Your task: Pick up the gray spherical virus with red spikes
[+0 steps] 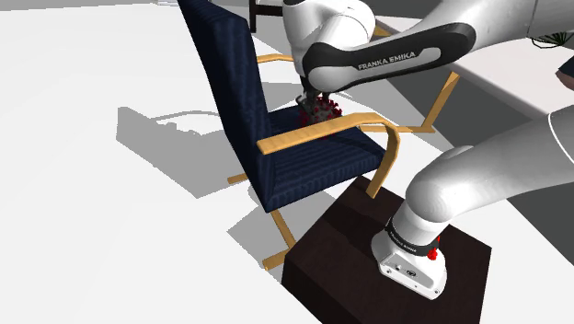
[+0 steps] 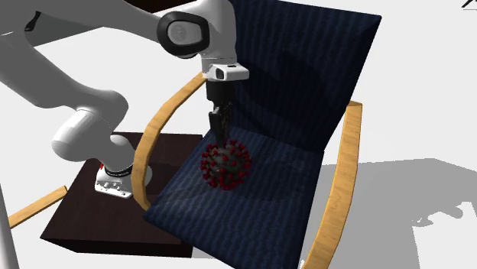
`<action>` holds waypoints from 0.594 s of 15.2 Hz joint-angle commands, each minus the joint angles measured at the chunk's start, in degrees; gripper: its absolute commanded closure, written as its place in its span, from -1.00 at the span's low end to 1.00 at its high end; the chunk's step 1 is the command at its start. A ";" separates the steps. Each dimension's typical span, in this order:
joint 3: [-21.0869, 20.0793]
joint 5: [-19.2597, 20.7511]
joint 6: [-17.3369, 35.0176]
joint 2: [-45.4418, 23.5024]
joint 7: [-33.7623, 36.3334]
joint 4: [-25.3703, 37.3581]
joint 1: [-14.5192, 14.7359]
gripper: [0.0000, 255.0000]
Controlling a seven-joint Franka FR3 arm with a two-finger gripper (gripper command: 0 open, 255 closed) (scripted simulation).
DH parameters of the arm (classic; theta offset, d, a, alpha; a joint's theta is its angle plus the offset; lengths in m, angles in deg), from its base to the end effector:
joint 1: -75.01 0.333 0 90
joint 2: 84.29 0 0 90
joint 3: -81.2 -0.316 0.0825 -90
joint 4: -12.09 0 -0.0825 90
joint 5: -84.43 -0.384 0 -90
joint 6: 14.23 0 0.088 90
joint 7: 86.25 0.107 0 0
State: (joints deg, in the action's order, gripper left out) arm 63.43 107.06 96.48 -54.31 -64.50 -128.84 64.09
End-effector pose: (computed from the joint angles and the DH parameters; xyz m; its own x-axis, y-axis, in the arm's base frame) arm 0.3933 0.0273 0.4794 0.9856 -0.1215 0.1172 -0.1636 -0.8596 0.4840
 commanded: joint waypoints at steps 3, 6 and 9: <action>0.34 -0.39 -2.69 0.73 -1.58 2.41 0.03 1.00; 0.50 -0.66 -4.74 1.06 -2.64 4.37 0.04 1.00; 0.62 -0.86 -6.76 1.27 -3.67 6.42 0.01 1.00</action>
State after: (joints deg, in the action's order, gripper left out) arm 64.08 106.18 90.37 -52.81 -67.90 -123.43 64.16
